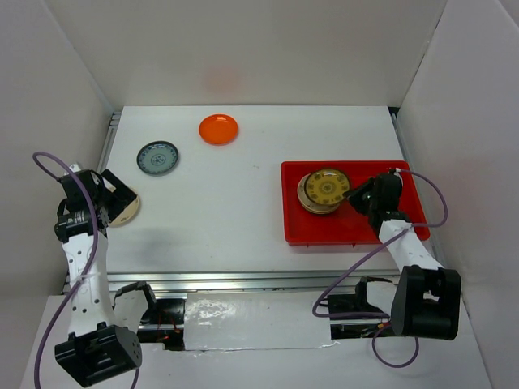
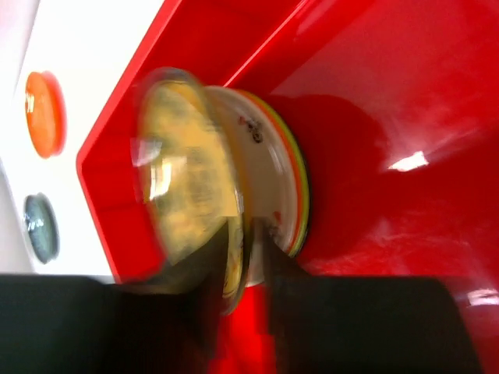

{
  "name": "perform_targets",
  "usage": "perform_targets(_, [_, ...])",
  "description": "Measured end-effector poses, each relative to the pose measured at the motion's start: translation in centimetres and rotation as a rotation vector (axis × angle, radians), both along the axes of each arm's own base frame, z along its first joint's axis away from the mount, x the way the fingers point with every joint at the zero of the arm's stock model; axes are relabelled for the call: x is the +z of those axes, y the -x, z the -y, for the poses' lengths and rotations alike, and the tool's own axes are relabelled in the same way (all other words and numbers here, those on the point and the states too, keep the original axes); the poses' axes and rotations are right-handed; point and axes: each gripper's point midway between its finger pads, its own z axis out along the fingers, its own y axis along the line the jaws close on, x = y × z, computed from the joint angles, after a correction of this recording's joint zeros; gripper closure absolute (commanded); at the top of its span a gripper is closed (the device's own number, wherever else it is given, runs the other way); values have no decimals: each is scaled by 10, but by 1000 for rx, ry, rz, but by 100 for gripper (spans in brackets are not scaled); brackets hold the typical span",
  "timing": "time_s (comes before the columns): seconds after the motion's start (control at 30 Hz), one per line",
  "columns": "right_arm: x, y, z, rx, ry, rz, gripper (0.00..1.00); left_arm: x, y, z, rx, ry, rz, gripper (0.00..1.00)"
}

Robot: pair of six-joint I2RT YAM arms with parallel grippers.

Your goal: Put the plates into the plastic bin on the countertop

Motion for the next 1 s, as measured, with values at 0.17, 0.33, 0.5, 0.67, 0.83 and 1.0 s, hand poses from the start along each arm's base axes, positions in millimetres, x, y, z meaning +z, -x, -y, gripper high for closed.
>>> perform_targets(0.17, [6, -4, -16, 90, -33, 39, 0, -1, -1, 1, -7, 6, 0, 1])
perform_targets(0.33, [41, 6, -26, 131, -17, 134, 0, -14, -3, -1, 15, 36, -54, 1])
perform_targets(0.5, [129, 32, -54, 183, 80, 355, 0, -39, 9, -2, 144, 121, -80, 1])
perform_targets(0.67, [192, 59, -112, 475, -4, 580, 0, -91, 28, 2, 326, 270, -108, 1])
perform_targets(0.83, [166, 99, -189, 912, -252, 585, 0, -140, 28, 5, 493, 435, -26, 1])
perform_targets(1.0, [137, 142, -228, 1170, -388, 469, 0, -152, 18, 1, 589, 518, 196, 1])
